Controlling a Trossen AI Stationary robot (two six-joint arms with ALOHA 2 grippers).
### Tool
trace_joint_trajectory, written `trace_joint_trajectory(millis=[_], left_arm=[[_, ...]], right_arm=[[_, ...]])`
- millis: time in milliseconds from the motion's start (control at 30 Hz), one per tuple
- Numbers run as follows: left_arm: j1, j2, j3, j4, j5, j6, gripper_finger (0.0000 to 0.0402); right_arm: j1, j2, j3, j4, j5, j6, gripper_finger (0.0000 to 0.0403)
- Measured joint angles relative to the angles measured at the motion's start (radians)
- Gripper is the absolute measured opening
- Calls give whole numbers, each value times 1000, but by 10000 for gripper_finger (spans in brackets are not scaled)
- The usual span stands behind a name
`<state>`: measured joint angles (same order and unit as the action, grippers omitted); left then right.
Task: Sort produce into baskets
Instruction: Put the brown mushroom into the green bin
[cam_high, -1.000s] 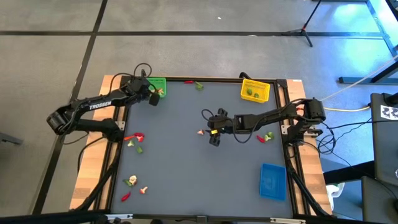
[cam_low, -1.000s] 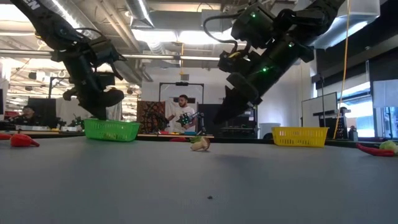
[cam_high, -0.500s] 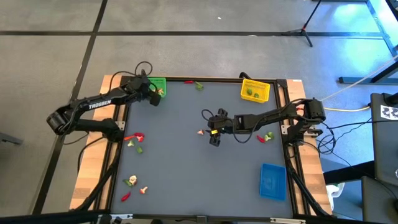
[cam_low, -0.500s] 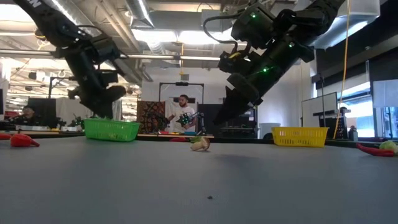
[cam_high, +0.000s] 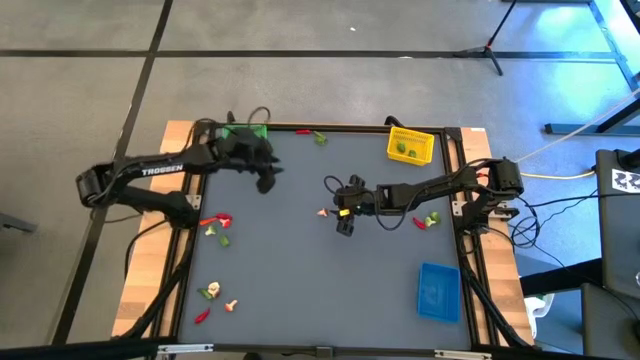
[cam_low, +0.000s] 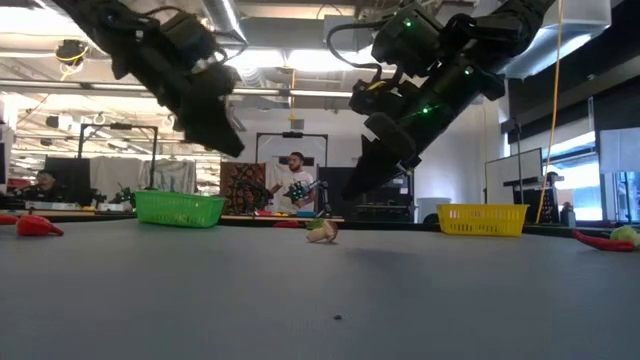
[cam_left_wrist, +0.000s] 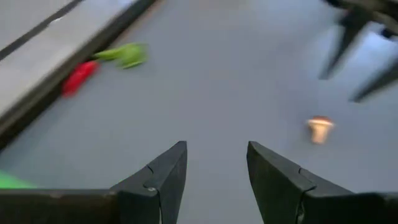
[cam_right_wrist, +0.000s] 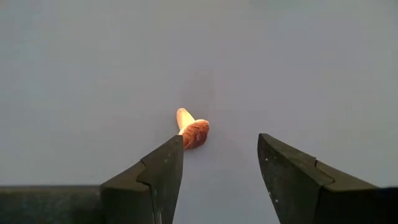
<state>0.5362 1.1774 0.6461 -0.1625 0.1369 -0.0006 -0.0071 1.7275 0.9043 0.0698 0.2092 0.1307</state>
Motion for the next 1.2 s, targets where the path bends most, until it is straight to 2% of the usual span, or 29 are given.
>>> trace_joint_trajectory(millis=[233,467,633,833,1100,1200], left_arm=[[-209,118,-1,152,3,-22,164],[-333,313,-1,370,3,-61,164],[-379,472,8,526,3,-74,164],[-406,620,43,602,1,-40,164],[-397,701,64,630,-2,31,163],[-397,701,64,625,-4,50,146]], right_arm=[[0,0,0,11,0,1,204],[0,0,0,10,0,2,204],[0,0,0,9,0,2,204],[0,0,0,9,0,2,204],[0,0,0,11,-1,2,204],[0,0,0,19,0,-3,204]])
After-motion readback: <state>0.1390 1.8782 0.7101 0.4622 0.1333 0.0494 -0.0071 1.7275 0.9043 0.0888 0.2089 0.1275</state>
